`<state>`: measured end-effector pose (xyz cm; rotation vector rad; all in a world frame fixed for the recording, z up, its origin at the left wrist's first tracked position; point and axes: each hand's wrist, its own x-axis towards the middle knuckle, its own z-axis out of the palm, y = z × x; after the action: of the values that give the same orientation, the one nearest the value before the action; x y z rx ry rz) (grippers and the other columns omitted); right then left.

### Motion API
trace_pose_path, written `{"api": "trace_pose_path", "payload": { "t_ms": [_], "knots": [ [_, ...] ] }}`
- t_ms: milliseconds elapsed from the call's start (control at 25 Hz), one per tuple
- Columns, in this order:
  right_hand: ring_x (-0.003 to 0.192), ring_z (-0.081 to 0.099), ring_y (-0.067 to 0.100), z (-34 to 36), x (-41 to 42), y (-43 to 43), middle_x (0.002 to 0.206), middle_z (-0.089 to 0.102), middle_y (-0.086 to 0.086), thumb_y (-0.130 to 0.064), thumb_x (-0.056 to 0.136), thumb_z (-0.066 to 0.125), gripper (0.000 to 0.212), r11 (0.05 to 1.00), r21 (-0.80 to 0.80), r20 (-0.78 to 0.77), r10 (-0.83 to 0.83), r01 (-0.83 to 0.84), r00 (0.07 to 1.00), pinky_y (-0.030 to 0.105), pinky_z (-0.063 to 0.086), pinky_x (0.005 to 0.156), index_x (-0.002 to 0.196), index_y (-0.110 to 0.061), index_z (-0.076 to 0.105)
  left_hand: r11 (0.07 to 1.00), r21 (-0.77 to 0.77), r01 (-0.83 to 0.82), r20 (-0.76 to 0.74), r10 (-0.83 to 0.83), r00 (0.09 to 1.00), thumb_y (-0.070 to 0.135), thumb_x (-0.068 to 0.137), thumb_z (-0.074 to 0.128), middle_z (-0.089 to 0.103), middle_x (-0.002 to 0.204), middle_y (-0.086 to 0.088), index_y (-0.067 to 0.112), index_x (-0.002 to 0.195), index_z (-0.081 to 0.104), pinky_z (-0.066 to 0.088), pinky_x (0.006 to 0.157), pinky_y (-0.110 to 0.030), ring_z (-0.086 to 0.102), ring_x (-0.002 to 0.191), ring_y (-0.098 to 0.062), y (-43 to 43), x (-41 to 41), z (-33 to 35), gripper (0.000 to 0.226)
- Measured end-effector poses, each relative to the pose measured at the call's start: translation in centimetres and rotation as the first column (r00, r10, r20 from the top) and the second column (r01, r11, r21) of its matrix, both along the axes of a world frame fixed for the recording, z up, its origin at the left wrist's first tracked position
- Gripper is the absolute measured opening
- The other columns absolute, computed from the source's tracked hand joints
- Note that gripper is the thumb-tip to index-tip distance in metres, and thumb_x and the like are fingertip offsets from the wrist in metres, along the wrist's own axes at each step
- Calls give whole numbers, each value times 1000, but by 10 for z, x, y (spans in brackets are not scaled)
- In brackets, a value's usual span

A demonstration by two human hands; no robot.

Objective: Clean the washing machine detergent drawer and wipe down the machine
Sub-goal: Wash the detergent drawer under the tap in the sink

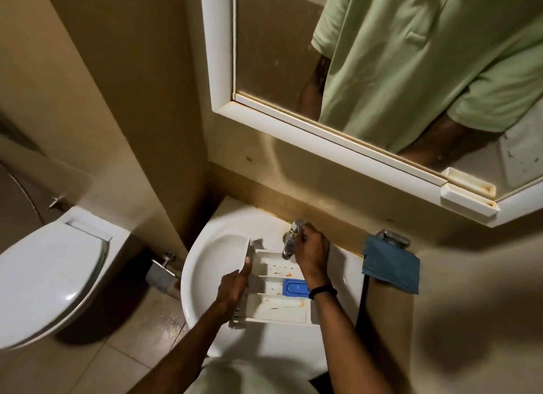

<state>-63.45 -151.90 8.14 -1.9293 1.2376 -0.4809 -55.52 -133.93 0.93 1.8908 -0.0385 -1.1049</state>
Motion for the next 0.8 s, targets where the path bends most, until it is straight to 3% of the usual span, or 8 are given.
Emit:
{"api": "trace_pose_path", "payload": {
  "t_ms": [120,280,440,680,800],
  "knots": [
    [86,67,16,-9,0,-8,97,73,3,-8,92,61,27,988,-145,-98,32,-46,995,20,52,76,114,-19,73,999,0,-44,-37,44,998,107,59,42,76,97,-19,-4,99,74,59,91,-52,73,94,-39,-2,3,-10,122],
    [93,69,19,-14,-1,-11,103,74,2,-10,90,64,29,984,-157,-131,65,-86,989,32,56,82,115,-22,73,999,-19,-34,-34,33,999,102,69,39,77,92,-15,-4,87,69,58,90,-49,72,88,-35,-7,2,-5,112],
    [93,69,21,-18,-3,-17,104,75,2,-10,90,66,30,978,-182,-145,77,-103,986,31,56,81,116,-24,74,999,-25,-25,-40,24,999,84,88,39,73,88,-14,9,76,60,55,83,-43,63,78,-24,-7,-2,-3,79],
    [95,71,19,-15,-7,-17,105,77,2,-15,92,66,26,987,-146,-80,60,-72,995,22,50,79,116,-22,73,999,-27,-27,-22,26,999,88,83,38,72,88,-20,11,74,56,49,75,-37,59,75,-23,-6,-3,-8,80],
    [103,69,23,-15,-15,-11,109,76,4,-23,97,58,27,996,-94,-62,-15,9,998,29,53,85,122,-19,70,1000,-21,-20,-33,20,999,88,84,38,74,98,-21,7,78,63,54,81,-42,64,79,-28,-6,-3,-12,85]
  ]
}}
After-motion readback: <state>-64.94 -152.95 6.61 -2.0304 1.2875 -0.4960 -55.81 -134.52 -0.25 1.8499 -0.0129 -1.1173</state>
